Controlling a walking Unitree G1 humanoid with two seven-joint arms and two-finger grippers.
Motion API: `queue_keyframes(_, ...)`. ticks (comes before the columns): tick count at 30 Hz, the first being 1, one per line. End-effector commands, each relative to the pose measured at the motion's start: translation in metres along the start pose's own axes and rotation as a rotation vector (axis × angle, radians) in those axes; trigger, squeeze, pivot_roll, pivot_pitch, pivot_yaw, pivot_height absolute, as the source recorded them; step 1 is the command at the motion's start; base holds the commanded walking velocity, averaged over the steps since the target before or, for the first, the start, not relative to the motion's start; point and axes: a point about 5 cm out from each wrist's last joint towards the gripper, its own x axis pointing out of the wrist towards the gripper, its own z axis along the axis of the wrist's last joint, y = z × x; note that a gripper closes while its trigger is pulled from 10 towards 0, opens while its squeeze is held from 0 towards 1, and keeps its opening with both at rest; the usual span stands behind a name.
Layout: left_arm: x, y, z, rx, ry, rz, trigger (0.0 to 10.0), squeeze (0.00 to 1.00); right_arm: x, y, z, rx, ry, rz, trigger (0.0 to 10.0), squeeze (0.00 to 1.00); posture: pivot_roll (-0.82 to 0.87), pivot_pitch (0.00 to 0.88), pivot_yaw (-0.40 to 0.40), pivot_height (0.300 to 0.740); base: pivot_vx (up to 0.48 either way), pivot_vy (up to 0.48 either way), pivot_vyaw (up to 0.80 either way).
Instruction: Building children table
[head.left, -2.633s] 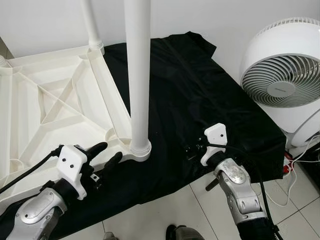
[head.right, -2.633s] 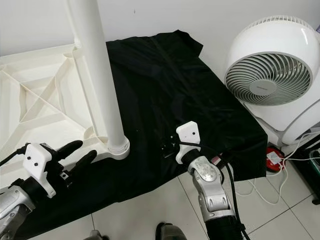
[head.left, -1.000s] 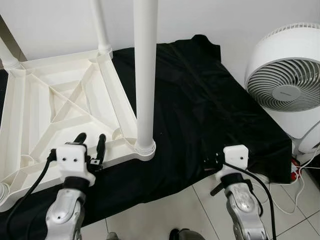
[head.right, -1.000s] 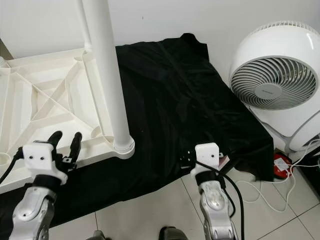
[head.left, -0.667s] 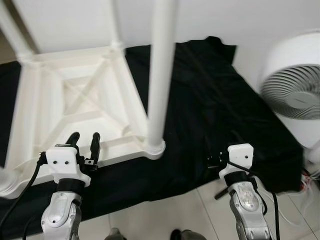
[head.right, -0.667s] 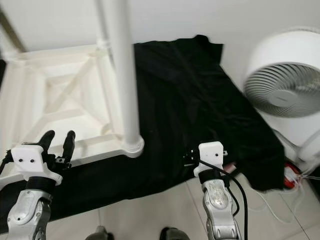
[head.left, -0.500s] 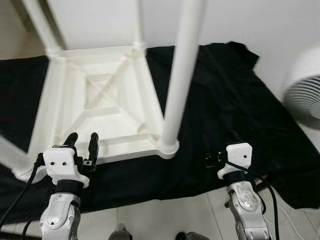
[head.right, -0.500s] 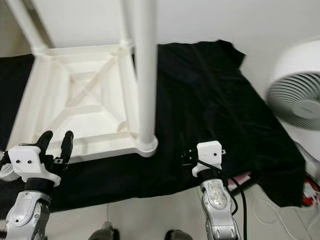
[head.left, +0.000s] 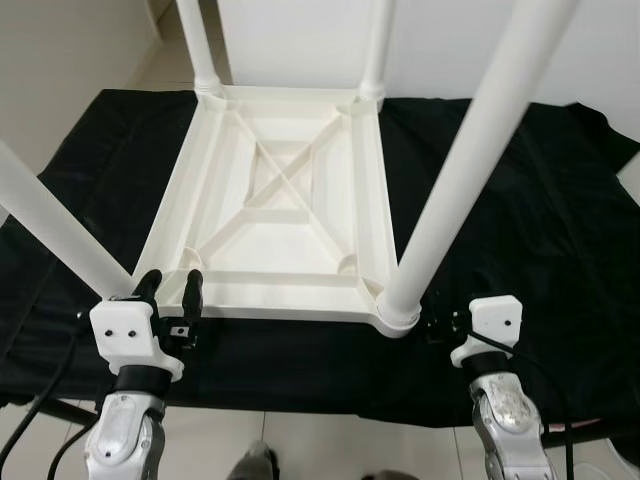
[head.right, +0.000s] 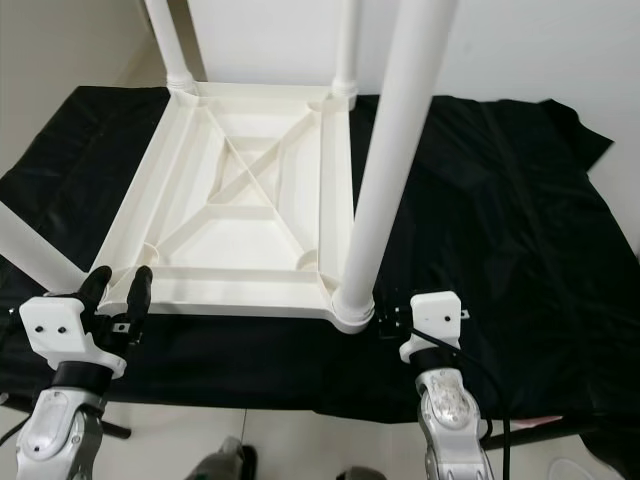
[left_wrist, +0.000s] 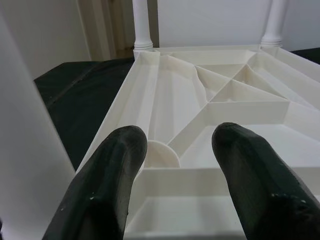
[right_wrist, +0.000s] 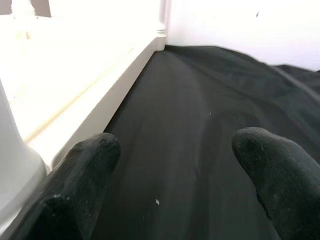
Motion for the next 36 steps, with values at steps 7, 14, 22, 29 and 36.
queue_keyframes(7,-0.0035,-0.0034,0.0003,0.025,-0.004,-0.026,10.0,0.00,-0.0042,0.0022,-0.0026,0.016,0.009,0.010,10.0,0.00,-0.03,0.112,0.030,0.740,0.000,-0.343,0.00)
queue_keyframes(14,-0.0041,-0.0038,-0.0008,0.011,0.006,-0.023,10.0,0.00,-0.0026,0.0008,-0.0029,0.023,0.006,0.011,10.0,0.00,-0.03,0.112,0.030,0.740,0.000,0.000,0.00)
queue_keyframes(22,-0.0060,-0.0052,-0.0020,0.004,0.008,-0.027,10.0,0.00,-0.0017,-0.0005,-0.0024,0.015,-0.002,0.016,10.0,0.00,-0.02,0.110,0.028,0.740,0.000,0.000,0.00)
queue_keyframes(29,-0.0062,-0.0049,-0.0036,-0.020,0.017,-0.023,10.0,0.00,0.0000,-0.0003,-0.0021,0.013,-0.007,0.026,10.0,0.00,-0.02,0.104,0.025,0.740,0.000,0.000,0.00)
queue_keyframes(36,-0.0063,-0.0050,-0.0061,-0.044,0.029,-0.018,10.0,0.00,0.0019,-0.0004,-0.0019,0.013,-0.014,0.035,10.0,0.00,-0.02,0.102,0.023,0.740,0.000,0.000,0.00)
